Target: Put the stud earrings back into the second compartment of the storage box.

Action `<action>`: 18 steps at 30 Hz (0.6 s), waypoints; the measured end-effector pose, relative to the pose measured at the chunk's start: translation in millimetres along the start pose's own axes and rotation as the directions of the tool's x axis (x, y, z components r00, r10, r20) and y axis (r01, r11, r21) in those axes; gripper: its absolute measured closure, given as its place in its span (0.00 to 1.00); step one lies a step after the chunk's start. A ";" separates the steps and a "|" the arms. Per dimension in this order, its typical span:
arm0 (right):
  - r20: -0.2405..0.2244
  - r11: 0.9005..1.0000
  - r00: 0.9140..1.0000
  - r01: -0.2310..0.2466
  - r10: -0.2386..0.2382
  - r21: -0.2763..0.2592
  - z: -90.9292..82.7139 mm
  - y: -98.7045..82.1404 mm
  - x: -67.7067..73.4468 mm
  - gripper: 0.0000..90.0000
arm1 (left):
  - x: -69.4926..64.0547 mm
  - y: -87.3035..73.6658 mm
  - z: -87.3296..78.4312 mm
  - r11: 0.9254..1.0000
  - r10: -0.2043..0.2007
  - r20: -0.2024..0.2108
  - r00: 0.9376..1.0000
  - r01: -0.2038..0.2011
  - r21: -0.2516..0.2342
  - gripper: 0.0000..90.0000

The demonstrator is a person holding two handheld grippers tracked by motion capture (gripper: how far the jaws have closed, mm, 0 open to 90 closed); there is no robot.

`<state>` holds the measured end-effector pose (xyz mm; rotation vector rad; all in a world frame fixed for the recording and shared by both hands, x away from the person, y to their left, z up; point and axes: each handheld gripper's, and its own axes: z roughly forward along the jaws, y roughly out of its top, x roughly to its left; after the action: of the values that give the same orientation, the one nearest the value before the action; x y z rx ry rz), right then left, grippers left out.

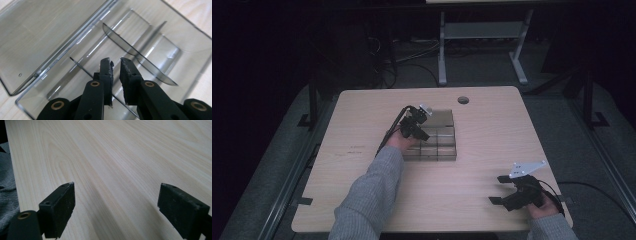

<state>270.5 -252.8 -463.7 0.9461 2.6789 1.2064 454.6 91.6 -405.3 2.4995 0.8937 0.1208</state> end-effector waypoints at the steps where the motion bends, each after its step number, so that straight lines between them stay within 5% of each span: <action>1: 0.001 1.000 1.000 -0.001 0.001 -0.001 0.0 0.0 0.1 0.16 | -1.8 -1.0 -3.3 1.000 0.002 0.004 1.000 -0.002 -0.005 0.88; 11: 0.009 1.000 1.000 0.005 -0.005 0.009 0.1 0.6 0.7 0.16 | -10.6 -27.2 -37.0 0.999 0.034 0.009 0.999 -0.034 -0.016 0.86; 18: 0.015 1.000 1.000 0.000 0.000 0.007 -0.3 0.1 0.7 0.16 | -7.3 -50.2 -49.6 0.999 0.015 0.001 1.000 -0.015 -0.029 0.84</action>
<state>269.9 -252.6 -463.3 0.9521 2.6733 1.1854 408.2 141.1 -384.5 2.4795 0.8664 0.1369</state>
